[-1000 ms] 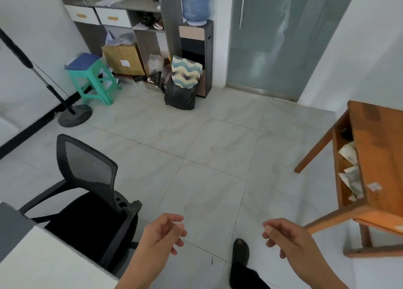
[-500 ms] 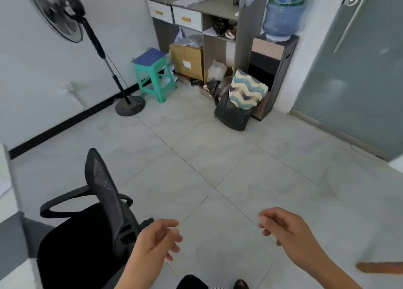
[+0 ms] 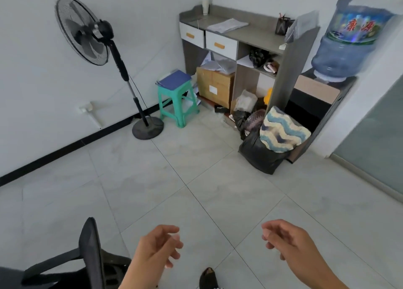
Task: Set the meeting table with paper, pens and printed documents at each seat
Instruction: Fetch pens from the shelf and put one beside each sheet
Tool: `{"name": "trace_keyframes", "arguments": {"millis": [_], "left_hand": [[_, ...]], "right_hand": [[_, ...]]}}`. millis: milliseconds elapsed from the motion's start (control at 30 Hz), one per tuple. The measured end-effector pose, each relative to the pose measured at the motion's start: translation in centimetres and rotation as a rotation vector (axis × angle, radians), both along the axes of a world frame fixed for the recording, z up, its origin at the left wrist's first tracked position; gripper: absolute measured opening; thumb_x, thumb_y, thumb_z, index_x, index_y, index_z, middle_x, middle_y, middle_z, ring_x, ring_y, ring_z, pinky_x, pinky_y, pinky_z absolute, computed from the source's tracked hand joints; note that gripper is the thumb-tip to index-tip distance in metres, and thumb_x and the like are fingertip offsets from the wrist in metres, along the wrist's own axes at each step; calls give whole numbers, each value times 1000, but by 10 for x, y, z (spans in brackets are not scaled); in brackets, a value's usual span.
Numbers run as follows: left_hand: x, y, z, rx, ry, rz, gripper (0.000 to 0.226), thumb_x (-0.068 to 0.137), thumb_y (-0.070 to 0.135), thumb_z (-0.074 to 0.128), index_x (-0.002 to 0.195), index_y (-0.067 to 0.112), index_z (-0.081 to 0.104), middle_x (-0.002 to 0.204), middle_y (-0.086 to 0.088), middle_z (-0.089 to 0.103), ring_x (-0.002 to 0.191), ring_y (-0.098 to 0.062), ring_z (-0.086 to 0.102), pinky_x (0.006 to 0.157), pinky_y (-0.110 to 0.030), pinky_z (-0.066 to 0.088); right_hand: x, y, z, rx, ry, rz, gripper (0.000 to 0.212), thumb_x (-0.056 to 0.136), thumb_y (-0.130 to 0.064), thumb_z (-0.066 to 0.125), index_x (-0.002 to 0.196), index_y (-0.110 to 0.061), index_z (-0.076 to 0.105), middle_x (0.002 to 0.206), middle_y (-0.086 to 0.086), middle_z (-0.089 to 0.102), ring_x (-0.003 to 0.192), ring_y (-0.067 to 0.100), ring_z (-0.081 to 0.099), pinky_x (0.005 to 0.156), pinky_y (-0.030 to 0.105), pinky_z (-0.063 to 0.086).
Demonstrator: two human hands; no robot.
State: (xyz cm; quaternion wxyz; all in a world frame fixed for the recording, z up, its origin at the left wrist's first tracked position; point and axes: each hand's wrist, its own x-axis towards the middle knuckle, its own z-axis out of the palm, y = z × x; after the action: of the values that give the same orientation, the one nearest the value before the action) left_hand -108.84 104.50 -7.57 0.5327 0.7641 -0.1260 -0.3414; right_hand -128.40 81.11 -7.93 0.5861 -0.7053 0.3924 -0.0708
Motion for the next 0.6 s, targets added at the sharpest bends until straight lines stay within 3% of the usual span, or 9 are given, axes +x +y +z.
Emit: {"name": "trace_keyframes", "arguments": {"millis": [133,233,600], "left_hand": [[78,-69,13,-12,-15,-41,9,89,12,62,96,9,66,71,-11,72,59,-16,64,51,-29,49],[122,-115,18,4,12,-85,28,73,26,61,95,11,67,74,-12,73,60,-18,65,51,-31,49],[309,-312,11,48,17,-91,32,70,25,60,96,6,66,72,-13,72,58,-18,64,49,-28,48]], "right_hand": [[65,-52,12,-8,-25,-50,10,90,-14,65,91,-22,71,82,-1,74,70,11,70,59,17,45],[103,-87,5,7,-3,-104,10,90,-12,65,92,-20,71,81,-2,75,69,11,70,57,17,45],[285,-291,-21,32,30,-177,9,89,-8,66,88,-15,71,77,6,75,61,9,68,50,22,45]]}}
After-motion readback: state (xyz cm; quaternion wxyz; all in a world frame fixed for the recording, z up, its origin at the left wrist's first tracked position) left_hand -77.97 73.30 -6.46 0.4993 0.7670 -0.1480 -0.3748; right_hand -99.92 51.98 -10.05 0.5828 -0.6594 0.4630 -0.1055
